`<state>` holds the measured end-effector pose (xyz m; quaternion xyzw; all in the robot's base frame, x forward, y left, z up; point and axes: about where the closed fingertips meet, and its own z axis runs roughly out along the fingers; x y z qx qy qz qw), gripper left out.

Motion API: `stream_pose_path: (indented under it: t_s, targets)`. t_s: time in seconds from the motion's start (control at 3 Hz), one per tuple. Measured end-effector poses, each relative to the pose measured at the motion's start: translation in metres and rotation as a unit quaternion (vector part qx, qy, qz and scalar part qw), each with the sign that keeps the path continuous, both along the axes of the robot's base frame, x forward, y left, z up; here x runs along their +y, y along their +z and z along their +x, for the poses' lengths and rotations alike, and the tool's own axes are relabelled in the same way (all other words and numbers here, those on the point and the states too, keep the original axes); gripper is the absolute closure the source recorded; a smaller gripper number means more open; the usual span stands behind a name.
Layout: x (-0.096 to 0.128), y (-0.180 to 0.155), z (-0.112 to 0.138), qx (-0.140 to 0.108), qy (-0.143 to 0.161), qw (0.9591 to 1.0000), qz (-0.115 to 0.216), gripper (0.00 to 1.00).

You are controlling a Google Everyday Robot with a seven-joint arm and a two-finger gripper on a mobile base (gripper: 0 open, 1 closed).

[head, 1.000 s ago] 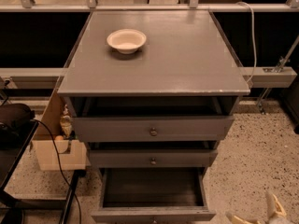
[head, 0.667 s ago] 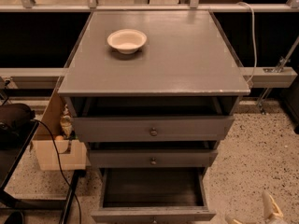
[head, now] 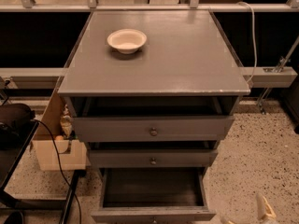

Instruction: Close bottom drawer

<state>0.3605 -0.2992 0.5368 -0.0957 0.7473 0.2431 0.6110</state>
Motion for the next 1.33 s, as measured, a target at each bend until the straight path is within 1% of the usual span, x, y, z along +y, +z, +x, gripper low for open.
stream_pose_path:
  t_s: [0.33,1.0,1.33]
  targets:
    - [0.0,-0.027,0.004,-0.004,0.003,1.0,-0.001,0.0]
    - [-0.002,-0.09,0.004,-0.033,0.007,0.9994,0.013,0.0]
    - [-0.003,-0.125,-0.001,-0.034,0.008,0.9991,0.022,0.0]
